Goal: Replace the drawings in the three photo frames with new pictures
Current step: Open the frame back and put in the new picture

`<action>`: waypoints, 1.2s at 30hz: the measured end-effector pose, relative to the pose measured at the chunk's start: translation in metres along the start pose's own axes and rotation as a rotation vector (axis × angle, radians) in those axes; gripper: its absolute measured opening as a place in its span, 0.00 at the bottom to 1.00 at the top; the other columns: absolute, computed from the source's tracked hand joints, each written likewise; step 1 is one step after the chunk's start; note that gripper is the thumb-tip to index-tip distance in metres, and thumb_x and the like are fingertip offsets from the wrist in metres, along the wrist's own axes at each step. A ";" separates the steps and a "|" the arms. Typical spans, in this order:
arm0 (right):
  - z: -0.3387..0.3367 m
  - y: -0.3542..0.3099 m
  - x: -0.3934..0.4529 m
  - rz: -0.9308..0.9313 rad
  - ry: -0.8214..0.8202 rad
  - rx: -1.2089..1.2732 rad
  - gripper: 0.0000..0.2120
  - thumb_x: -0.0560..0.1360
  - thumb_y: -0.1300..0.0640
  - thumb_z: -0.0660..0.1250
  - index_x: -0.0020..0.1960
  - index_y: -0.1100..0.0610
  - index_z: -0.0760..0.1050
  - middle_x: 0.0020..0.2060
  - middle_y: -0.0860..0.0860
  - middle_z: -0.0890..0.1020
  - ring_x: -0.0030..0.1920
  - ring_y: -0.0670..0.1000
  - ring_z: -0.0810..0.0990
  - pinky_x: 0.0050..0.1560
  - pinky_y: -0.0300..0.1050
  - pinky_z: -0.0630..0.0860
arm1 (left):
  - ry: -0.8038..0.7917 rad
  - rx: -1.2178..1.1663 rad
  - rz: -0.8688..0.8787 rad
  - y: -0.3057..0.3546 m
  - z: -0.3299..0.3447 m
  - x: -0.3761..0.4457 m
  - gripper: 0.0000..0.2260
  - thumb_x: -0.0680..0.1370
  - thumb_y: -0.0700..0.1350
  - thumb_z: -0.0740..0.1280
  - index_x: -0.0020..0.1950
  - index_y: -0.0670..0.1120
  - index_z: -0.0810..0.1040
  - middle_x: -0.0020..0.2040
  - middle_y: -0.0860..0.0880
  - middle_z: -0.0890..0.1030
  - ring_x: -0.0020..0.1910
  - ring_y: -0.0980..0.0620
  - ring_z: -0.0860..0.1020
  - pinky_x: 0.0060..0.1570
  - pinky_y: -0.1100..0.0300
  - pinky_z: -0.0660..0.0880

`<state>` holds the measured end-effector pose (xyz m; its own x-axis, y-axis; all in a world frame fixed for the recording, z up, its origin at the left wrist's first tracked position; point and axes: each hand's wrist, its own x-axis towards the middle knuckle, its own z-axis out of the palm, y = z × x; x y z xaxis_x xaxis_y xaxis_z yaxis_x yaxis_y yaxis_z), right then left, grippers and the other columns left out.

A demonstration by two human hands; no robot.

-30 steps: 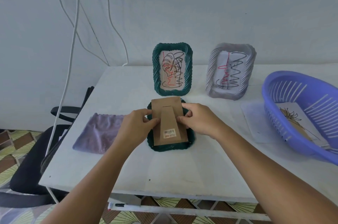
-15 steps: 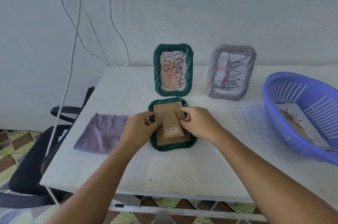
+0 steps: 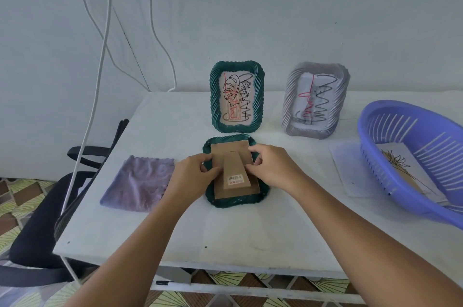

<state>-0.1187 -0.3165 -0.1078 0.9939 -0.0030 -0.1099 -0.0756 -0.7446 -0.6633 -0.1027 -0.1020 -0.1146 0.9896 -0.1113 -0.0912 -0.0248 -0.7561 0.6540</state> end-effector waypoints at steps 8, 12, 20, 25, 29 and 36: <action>-0.002 0.000 -0.001 0.016 0.016 0.028 0.23 0.78 0.45 0.70 0.71 0.48 0.73 0.41 0.43 0.80 0.42 0.43 0.78 0.39 0.39 0.71 | 0.040 -0.034 -0.030 0.002 -0.005 0.007 0.16 0.81 0.52 0.68 0.68 0.52 0.76 0.37 0.51 0.82 0.35 0.55 0.79 0.32 0.64 0.70; -0.006 -0.004 -0.003 0.038 0.113 0.054 0.20 0.82 0.42 0.62 0.71 0.49 0.73 0.50 0.45 0.79 0.51 0.48 0.78 0.52 0.44 0.73 | 0.083 -0.097 -0.038 0.008 -0.005 0.005 0.19 0.80 0.61 0.65 0.67 0.53 0.75 0.39 0.49 0.82 0.38 0.53 0.80 0.33 0.61 0.73; -0.001 -0.001 -0.002 -0.036 -0.024 -0.123 0.40 0.68 0.32 0.74 0.76 0.43 0.65 0.52 0.45 0.75 0.51 0.47 0.75 0.52 0.46 0.72 | -0.001 -0.047 0.017 0.004 0.002 0.004 0.32 0.68 0.62 0.78 0.68 0.53 0.75 0.44 0.51 0.77 0.43 0.52 0.77 0.36 0.61 0.70; -0.003 -0.001 0.003 -0.004 -0.013 -0.100 0.44 0.64 0.31 0.76 0.75 0.42 0.64 0.55 0.47 0.72 0.58 0.52 0.75 0.61 0.55 0.75 | 0.000 -0.070 0.013 0.001 0.004 0.009 0.34 0.68 0.62 0.78 0.70 0.54 0.71 0.43 0.52 0.78 0.42 0.53 0.78 0.35 0.62 0.71; -0.005 -0.003 0.007 0.037 -0.039 -0.120 0.45 0.62 0.30 0.77 0.73 0.42 0.65 0.57 0.49 0.70 0.59 0.53 0.75 0.61 0.56 0.75 | 0.033 -0.020 0.001 -0.005 0.005 0.015 0.38 0.69 0.65 0.75 0.75 0.53 0.69 0.44 0.52 0.78 0.43 0.53 0.78 0.34 0.62 0.69; -0.003 0.002 0.009 0.067 -0.051 -0.067 0.50 0.60 0.29 0.78 0.77 0.40 0.62 0.57 0.49 0.71 0.61 0.55 0.74 0.65 0.57 0.72 | 0.071 -0.033 0.013 -0.013 0.012 0.016 0.39 0.67 0.70 0.73 0.75 0.57 0.71 0.41 0.51 0.76 0.40 0.53 0.75 0.34 0.62 0.68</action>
<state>-0.1100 -0.3201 -0.1078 0.9814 -0.0214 -0.1908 -0.1343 -0.7867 -0.6026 -0.0885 -0.1013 -0.1336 0.9968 -0.0737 -0.0299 -0.0338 -0.7332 0.6792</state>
